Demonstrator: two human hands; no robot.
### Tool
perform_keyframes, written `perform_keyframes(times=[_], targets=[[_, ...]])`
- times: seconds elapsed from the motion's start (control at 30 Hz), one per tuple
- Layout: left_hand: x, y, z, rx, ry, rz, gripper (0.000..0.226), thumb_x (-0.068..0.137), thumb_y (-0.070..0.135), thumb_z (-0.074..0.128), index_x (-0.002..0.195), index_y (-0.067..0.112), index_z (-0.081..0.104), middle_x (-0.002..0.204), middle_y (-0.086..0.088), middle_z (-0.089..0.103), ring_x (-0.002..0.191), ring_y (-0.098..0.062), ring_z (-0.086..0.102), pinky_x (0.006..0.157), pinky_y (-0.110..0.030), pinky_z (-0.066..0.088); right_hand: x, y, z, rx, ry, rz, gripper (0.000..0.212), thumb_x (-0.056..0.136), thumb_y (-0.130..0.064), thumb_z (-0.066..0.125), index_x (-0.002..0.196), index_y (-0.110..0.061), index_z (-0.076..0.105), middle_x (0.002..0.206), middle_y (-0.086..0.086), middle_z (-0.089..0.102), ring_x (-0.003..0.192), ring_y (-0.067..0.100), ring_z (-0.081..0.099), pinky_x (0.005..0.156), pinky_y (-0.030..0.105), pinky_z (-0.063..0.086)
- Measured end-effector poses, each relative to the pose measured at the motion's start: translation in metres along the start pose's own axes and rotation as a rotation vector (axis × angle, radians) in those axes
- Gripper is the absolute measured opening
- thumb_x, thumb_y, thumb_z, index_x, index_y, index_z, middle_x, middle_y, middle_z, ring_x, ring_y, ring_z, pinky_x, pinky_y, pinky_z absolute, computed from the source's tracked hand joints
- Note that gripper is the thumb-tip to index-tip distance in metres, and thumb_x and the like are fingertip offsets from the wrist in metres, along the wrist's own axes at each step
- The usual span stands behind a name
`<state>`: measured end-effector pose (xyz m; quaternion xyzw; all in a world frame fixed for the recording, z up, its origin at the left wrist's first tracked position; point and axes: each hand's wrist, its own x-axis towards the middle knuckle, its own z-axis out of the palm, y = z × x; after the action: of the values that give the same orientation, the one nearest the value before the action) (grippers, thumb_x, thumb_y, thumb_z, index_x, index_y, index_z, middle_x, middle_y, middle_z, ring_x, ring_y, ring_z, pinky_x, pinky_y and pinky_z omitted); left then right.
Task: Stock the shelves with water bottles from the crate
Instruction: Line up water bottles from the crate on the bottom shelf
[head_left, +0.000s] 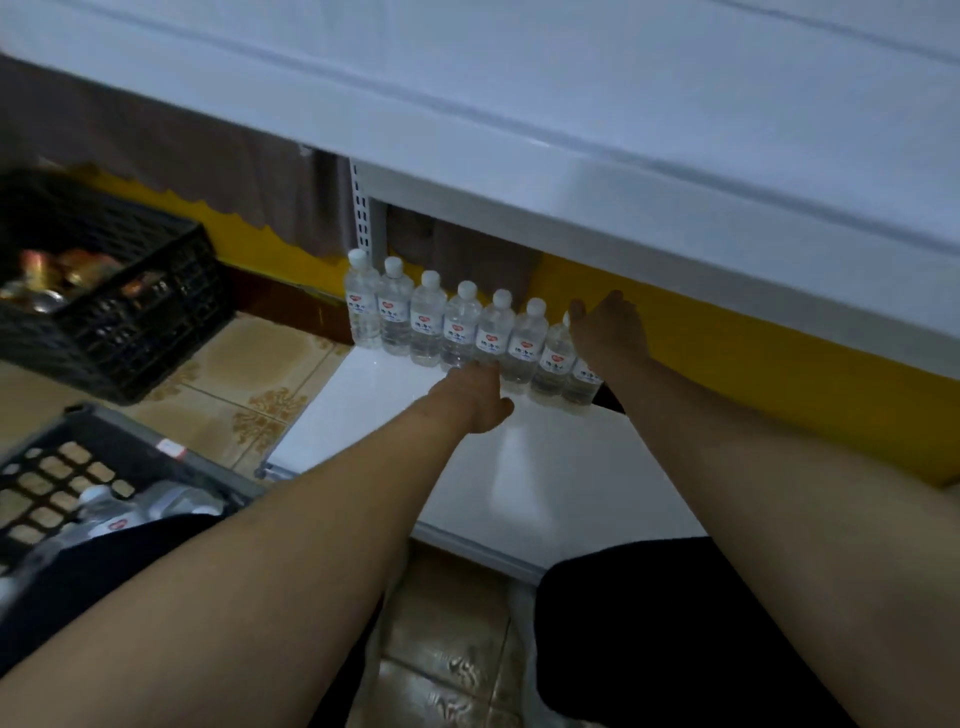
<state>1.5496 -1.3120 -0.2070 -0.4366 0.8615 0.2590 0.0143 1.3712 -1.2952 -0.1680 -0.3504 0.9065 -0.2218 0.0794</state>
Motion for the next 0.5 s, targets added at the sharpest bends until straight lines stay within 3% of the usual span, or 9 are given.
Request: perform_keyframes(times=[0.13,0.27,0.5], targets=[[-0.044,-0.031,-0.072,0.101,0.065,-0.054,0.058,0.098,0.041,0.048,0.147,0.013,0.038,0.149,-0.015,0.043,0.133,-0.034,0.044,0.108,-0.042,0.038,-0.064,-0.072,-0.005,0.059,-0.127,-0.234,0.061,0.1,-0.053,0.034,0.141,-0.01,0.043,0.139,0.018,0.051,0.124,0.037,0.05,0.098,0.038,0.041],[-0.097,-0.084,-0.119,0.029,0.088,-0.172,0.046,0.099,0.036,0.046,0.136,0.009,0.05,0.139,-0.015,0.052,0.124,-0.033,0.05,0.099,-0.038,0.041,-0.134,-0.15,0.004,0.115,-0.232,-0.522,0.052,0.099,-0.052,0.038,0.13,-0.013,0.055,0.131,0.014,0.059,0.119,0.033,0.055,0.095,0.035,0.044],[-0.229,-0.209,-0.078,-0.234,0.113,-0.461,0.043,0.099,0.031,0.046,0.135,0.007,0.051,0.132,-0.015,0.056,0.118,-0.032,0.054,0.089,-0.033,0.043,-0.25,-0.256,0.042,0.112,-0.418,-0.895,0.056,0.1,-0.051,0.04,0.142,-0.014,0.045,0.139,0.007,0.054,0.124,0.027,0.051,0.09,0.031,0.04]])
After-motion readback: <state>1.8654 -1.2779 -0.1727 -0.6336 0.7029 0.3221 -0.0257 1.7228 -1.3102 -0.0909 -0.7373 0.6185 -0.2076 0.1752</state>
